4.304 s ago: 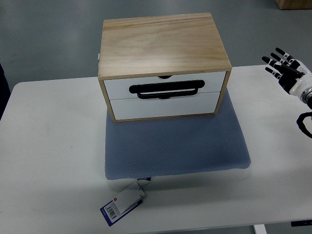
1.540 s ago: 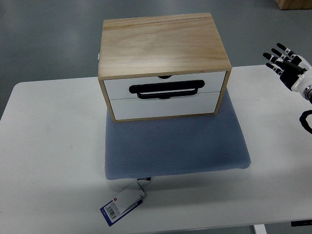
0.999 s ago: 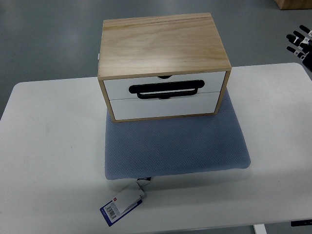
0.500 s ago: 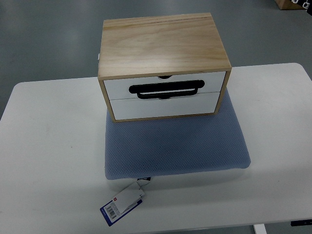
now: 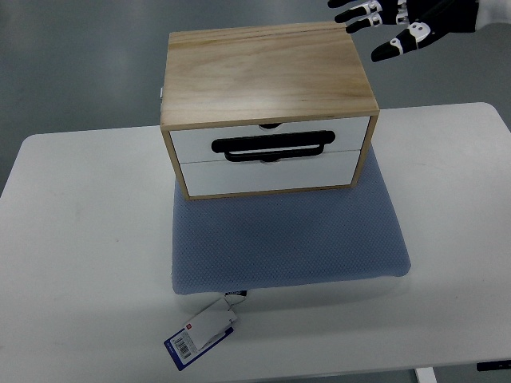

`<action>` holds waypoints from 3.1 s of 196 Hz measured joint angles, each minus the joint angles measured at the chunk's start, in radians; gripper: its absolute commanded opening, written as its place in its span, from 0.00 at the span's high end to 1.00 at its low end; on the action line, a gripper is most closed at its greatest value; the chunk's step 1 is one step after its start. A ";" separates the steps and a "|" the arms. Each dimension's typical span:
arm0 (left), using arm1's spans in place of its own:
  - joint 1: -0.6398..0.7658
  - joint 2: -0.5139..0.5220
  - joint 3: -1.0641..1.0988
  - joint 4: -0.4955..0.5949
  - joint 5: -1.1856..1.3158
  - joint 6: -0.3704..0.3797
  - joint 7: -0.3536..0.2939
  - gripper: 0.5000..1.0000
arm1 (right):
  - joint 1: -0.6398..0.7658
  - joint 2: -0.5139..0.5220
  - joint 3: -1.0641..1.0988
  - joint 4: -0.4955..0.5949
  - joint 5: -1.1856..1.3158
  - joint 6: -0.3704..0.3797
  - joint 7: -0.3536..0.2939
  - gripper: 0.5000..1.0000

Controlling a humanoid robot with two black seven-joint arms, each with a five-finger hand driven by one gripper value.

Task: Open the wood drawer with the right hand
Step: 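Lower the right hand to the black handle of the upper drawer, then curl the right hand fingers around the black handle, then pull the upper drawer toward the robot with the right hand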

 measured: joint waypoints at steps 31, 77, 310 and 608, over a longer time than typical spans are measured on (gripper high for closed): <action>0.000 0.000 0.000 0.000 0.000 0.000 0.000 0.00 | 0.109 0.061 -0.114 0.028 -0.034 0.000 -0.036 0.14; 0.000 0.000 0.000 0.000 0.000 0.000 0.000 0.00 | 0.249 0.196 -0.304 0.030 -0.040 0.001 -0.057 0.14; 0.000 0.000 0.000 0.000 0.000 0.000 0.000 0.00 | 0.247 0.562 -0.541 0.015 0.084 -0.318 -0.104 0.14; 0.000 0.000 0.000 0.000 0.000 0.000 0.000 0.00 | 0.299 0.492 -0.557 0.096 0.075 -0.043 -0.101 0.14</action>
